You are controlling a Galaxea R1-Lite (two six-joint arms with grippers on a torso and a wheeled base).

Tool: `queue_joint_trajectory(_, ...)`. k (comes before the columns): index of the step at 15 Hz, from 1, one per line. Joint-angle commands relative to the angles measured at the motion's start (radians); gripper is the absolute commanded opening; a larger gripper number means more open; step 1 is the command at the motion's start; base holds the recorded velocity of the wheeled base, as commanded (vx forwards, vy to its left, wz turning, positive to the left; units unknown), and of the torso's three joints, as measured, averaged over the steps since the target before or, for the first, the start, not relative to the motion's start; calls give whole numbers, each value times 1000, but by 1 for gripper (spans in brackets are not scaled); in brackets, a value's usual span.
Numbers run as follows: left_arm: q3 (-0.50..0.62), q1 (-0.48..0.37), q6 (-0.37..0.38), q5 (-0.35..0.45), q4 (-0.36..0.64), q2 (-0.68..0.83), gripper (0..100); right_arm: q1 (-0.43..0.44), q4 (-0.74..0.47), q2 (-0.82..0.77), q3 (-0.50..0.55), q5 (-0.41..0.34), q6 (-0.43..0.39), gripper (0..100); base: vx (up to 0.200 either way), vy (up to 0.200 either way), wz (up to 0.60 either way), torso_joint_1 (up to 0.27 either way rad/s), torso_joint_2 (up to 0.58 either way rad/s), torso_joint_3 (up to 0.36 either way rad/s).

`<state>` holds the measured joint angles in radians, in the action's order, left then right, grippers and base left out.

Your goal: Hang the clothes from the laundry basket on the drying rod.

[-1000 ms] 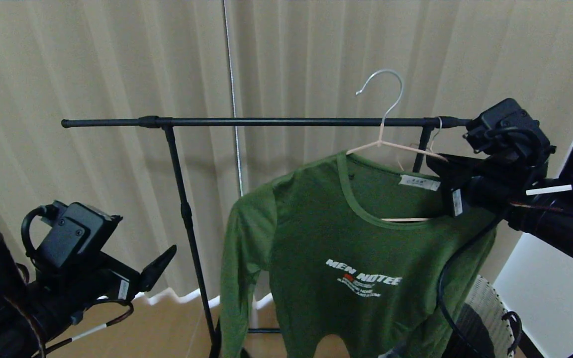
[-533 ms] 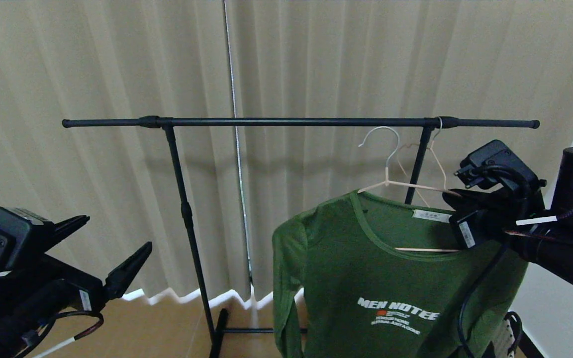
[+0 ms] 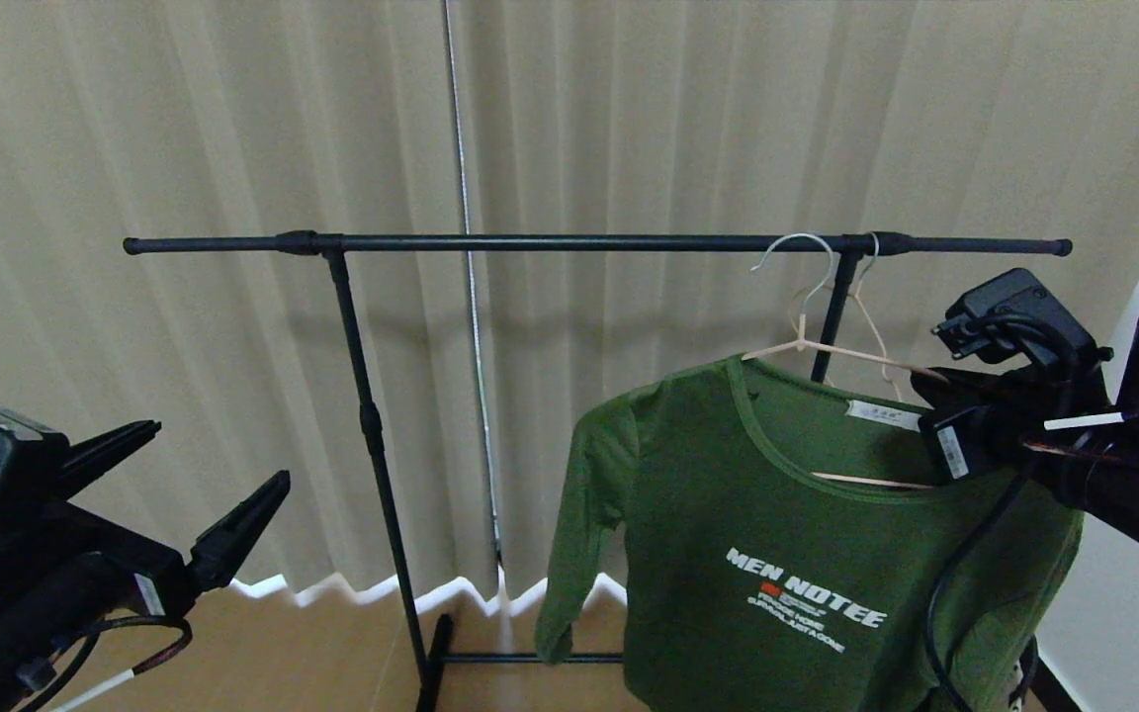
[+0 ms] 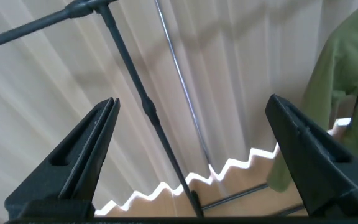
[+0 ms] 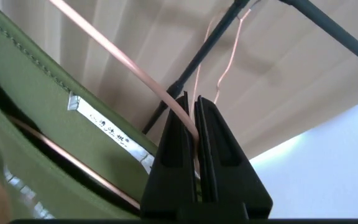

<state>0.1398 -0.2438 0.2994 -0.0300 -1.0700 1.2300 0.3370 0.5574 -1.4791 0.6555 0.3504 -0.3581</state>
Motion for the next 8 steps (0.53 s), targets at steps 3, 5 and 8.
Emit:
queue_joint_trajectory(3, 1, 0, 0, -1, -1, -3, 100, -1, 1, -3, 4, 13, 1, 0, 200, 0, 0, -10, -4, 4)
queue_joint_trajectory(5, -2, 0, 1, -1, -1, -1, 100, -1, 1, -6, 4, 13, 1, 0, 200, 0, 0, 15, 2, 0)
queue_joint_trajectory(8, -2, 0, 1, -1, -1, -4, 100, -1, 1, -10, 7, 13, 1, 0, 200, 0, 0, 2, 6, 4)
